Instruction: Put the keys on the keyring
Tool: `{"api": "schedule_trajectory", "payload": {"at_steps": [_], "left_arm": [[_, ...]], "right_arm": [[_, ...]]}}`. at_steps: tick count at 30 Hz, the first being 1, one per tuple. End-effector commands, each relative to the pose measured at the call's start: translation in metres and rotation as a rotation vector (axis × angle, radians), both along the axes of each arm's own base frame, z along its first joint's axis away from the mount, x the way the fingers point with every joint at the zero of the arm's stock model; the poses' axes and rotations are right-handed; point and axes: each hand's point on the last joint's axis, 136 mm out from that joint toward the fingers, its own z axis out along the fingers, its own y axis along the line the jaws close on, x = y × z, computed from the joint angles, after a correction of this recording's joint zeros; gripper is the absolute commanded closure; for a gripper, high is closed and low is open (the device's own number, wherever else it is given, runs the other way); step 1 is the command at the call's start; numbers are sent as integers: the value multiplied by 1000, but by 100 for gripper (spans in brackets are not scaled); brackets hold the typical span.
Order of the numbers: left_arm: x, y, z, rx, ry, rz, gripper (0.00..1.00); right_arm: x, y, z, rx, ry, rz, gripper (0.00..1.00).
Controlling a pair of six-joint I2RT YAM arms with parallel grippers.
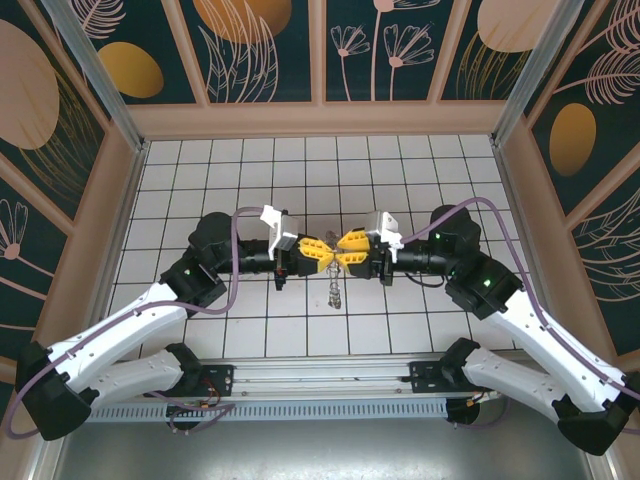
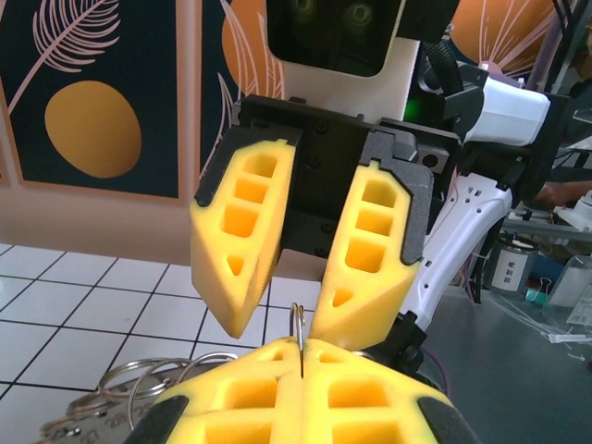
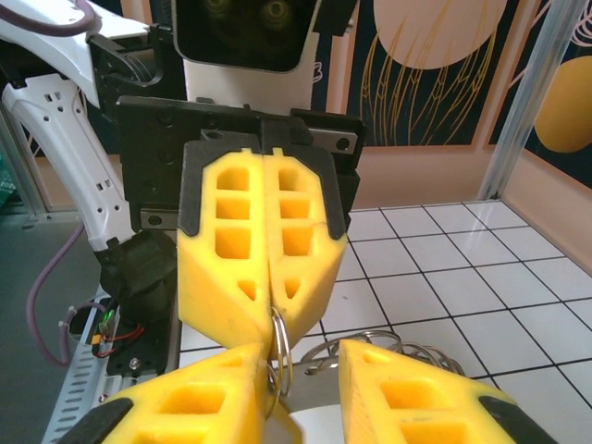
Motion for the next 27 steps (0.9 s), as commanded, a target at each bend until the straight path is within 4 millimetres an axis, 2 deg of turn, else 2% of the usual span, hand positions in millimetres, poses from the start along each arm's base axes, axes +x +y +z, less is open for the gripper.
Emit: {"api": "schedule_trajectory", "payload": {"at_steps": [1,11,15,19,21,23,25,27], "left_arm": [[-19,8,34,-100,-94,-58,100],[-18,7,35,-106,-100,-59,100],[-11,4,29,-79,-92,-31,100],[5,1,7,68,-90,40,100],[14,2,-8,164,-95,86,88],[19,4,-11,229,-115,108,81],[24,6,-18,281,-121,129,80],[26,7,-22,313,-126,136,82]], "right_arm": [[5,-2,-3,3,17,-22,75],[6,0,-4,3,15,9,100],[6,0,-3,-5,6,13,100],[13,-1,-7,-59,-5,-20,100],[17,-2,-11,-98,-9,-33,100],[19,-1,-11,-117,-16,-35,100],[20,-1,-9,-121,-24,-36,100],[20,0,-8,-124,-27,-31,100]]}}
